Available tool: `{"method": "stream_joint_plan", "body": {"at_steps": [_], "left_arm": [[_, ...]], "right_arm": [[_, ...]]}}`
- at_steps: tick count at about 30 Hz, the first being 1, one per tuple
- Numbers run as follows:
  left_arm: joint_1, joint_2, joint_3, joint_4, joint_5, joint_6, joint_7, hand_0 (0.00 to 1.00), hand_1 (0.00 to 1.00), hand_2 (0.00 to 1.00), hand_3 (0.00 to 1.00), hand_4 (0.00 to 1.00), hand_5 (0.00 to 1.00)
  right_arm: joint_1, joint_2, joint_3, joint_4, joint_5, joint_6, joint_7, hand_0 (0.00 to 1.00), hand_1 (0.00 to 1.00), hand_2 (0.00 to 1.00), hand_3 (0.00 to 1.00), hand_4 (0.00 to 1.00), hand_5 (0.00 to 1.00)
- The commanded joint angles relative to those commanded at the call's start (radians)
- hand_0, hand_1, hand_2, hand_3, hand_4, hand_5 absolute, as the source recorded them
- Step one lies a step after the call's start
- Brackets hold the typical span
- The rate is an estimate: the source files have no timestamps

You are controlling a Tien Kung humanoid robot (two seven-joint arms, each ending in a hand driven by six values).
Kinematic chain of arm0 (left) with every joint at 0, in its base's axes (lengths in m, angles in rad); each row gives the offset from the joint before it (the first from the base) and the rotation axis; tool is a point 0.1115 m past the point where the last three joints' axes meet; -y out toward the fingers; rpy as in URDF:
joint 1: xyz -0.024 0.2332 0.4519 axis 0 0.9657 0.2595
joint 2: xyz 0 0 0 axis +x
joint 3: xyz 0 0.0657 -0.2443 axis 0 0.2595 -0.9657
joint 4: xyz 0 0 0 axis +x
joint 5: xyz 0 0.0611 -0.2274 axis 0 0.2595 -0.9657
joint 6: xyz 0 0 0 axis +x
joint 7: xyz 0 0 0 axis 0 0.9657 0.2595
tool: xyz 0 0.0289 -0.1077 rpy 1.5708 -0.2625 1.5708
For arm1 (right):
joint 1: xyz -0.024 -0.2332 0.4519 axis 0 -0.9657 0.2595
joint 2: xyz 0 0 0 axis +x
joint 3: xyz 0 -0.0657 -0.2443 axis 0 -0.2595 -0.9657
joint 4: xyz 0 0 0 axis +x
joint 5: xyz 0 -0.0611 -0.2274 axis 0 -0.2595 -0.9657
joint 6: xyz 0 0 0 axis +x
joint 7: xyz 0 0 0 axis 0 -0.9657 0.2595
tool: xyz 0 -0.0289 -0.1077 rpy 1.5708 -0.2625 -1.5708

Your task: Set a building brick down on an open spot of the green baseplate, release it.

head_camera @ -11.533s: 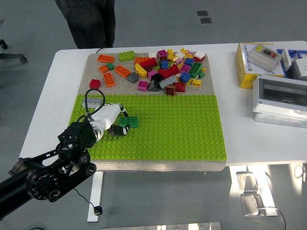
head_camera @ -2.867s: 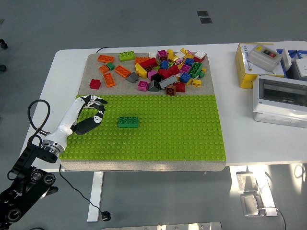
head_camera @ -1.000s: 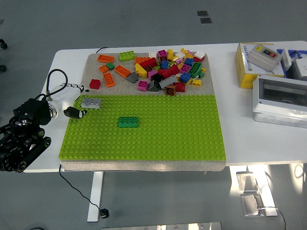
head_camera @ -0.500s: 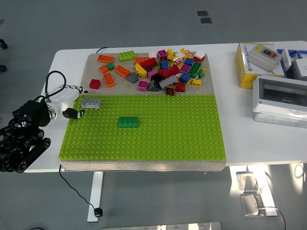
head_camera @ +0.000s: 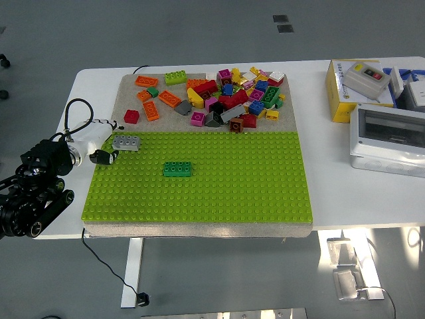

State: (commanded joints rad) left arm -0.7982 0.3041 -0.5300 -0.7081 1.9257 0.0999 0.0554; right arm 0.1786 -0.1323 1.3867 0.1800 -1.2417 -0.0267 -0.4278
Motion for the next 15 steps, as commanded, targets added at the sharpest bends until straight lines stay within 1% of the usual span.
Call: {"method": "stream_joint_plan", "body": {"at_steps": [4,5,8,10,11,15], "left_arm": [[-0.013,-0.016,0.011,0.018,-0.018,-0.001,-0.003,0.998,0.998,0.998,0.874,0.574,0.156],[-0.016,-0.02,0.013,0.021,-0.021,-0.001,-0.004,0.998,0.998,0.998,0.872,0.561,0.145],[-0.023,-0.027,0.018,0.026,-0.027,0.0,-0.007,0.998,0.998,0.998,0.872,0.561,0.145],[-0.025,-0.031,0.02,0.03,-0.032,0.0,-0.008,0.998,0.998,0.998,0.872,0.561,0.145],[-0.026,-0.033,0.023,0.034,-0.036,0.0,-0.008,0.998,0.998,0.998,0.855,0.578,0.165],[-0.027,-0.038,0.028,0.044,-0.042,-0.002,-0.008,0.998,0.998,0.998,0.855,0.578,0.165]], "right_arm": [[0.003,0.0,0.0,0.0,-0.001,0.0,0.0,0.682,0.629,0.607,0.685,0.494,0.998],[0.003,0.0,0.0,0.0,-0.001,0.0,0.0,0.682,0.629,0.608,0.684,0.495,0.998],[0.004,0.0,0.0,0.0,-0.001,0.0,0.0,0.682,0.629,0.608,0.684,0.495,0.998],[0.005,0.0,-0.001,0.0,-0.001,0.0,0.0,0.682,0.629,0.608,0.684,0.495,0.998],[0.005,0.0,-0.001,0.0,0.0,0.0,0.0,0.682,0.629,0.606,0.684,0.496,0.998],[0.005,0.0,-0.004,0.0,0.002,0.0,0.0,0.682,0.629,0.606,0.684,0.496,0.998]]}}
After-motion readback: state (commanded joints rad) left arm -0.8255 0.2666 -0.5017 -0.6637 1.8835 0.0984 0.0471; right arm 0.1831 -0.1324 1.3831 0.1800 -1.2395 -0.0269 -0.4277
